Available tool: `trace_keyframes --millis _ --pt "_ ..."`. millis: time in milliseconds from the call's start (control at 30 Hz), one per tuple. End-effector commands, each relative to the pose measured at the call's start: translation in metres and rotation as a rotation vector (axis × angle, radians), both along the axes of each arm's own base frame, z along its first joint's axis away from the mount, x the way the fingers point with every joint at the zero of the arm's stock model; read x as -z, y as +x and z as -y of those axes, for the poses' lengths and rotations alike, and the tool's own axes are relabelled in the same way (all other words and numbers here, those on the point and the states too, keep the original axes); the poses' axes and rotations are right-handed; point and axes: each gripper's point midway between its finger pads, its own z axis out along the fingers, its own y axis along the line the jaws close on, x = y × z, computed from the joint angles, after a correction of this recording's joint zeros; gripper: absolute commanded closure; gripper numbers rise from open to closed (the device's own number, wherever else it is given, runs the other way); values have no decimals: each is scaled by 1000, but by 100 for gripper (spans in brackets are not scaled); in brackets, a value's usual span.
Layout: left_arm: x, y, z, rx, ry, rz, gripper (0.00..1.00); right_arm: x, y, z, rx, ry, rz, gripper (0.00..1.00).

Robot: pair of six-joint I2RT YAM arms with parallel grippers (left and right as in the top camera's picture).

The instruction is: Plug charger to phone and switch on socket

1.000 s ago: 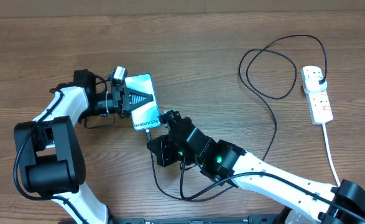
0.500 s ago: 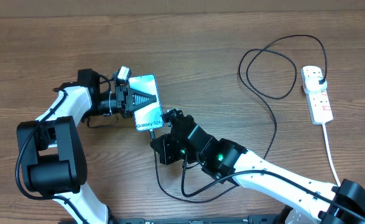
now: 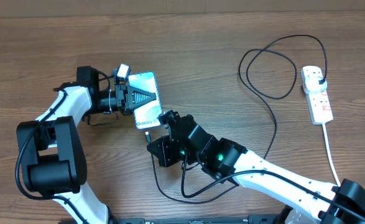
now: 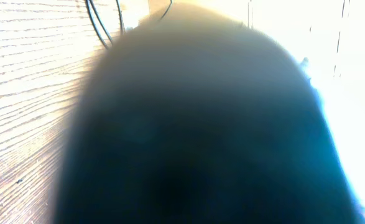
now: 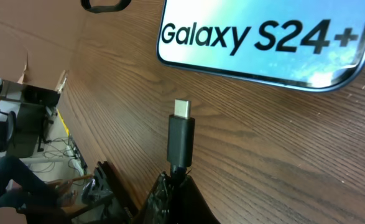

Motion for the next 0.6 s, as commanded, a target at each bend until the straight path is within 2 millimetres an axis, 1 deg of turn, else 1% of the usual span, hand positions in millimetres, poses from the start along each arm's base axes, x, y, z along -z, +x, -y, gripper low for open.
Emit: trace_keyframes --millis 0,300,567 --pt "-15 -2 2 7 -33 14 96 2 2 2 -7 -1 2 96" --pt "-15 -2 3 8 -33 13 96 1 13 8 16 -5 18 96" --pt "-16 -3 3 8 -36 -3 96 2 14 9 20 -6 19 96"
